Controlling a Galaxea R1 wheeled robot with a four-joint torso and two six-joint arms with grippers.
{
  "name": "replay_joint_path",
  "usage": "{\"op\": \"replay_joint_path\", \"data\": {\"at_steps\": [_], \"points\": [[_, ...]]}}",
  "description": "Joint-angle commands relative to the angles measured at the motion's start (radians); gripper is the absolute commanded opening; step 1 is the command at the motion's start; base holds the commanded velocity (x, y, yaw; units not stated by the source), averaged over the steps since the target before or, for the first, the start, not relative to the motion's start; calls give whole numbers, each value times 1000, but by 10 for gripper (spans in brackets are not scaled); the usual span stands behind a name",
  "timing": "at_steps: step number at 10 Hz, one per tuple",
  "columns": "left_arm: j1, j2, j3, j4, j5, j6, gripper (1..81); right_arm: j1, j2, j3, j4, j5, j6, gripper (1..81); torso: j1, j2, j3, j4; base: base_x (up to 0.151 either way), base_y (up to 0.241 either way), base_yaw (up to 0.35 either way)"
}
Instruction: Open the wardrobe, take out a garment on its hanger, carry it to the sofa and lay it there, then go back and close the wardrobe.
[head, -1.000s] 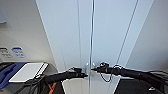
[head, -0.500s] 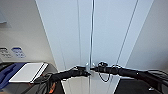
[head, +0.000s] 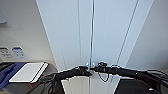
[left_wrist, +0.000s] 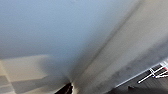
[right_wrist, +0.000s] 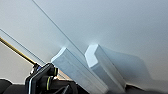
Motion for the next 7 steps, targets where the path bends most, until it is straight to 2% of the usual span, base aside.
{"op": "replay_joint_path", "data": {"at_steps": [1, 5, 7], "points": [[-192, 27, 257, 2, -136, 19, 811, 110, -7, 138, 9, -14, -6, 811, 0, 0, 0, 0, 0, 0, 0], [-134, -72, 573, 7, -140, 30, 811, 60, -38, 239, -1, -7, -9, 811, 1, 1, 0, 0, 0, 0, 0], [-50, -147, 723, 72, -139, 38, 811, 11, -54, 303, -46, -7, -9, 811, 2, 2, 0, 0, 0, 0, 0]]}}
